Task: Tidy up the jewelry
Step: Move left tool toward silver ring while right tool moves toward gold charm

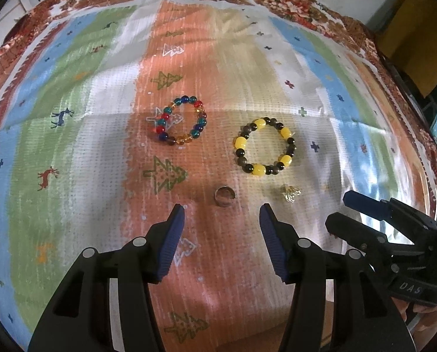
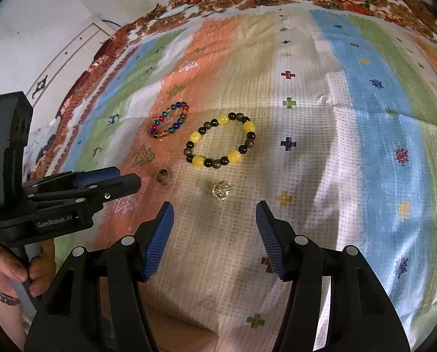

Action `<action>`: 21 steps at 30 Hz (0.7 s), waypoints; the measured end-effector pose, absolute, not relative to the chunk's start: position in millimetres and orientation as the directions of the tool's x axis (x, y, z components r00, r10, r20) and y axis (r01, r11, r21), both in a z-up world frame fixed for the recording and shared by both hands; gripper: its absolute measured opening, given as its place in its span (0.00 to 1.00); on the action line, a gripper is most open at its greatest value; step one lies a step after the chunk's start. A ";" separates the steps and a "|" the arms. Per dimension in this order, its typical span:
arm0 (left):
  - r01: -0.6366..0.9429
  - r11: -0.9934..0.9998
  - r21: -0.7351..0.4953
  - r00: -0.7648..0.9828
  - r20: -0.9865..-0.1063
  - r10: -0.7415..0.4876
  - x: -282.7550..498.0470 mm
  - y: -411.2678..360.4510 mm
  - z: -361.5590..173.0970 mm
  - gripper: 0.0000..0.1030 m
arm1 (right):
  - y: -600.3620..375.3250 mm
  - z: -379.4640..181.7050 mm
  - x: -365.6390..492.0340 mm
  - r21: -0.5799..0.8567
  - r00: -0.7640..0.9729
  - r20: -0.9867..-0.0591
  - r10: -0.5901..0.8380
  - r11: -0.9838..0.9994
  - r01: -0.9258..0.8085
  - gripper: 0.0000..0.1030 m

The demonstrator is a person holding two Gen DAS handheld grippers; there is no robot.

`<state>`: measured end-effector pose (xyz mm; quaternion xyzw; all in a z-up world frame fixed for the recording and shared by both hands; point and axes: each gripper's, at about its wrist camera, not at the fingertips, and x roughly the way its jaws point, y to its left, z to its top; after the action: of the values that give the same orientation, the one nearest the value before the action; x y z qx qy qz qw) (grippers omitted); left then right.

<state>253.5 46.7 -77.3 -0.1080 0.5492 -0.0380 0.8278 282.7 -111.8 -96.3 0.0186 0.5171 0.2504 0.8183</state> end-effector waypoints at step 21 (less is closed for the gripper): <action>-0.065 0.976 -0.208 0.321 -0.930 -0.177 283.5 40.3 -103.9 0.49 | -81.9 -115.8 303.3 0.175 0.342 -0.871 0.353 0.873 -0.456 0.56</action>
<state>283.5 40.3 -103.9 -0.1037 0.5815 -0.0348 0.8062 303.3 -81.9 -115.8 -0.0495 0.5175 0.2474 0.8176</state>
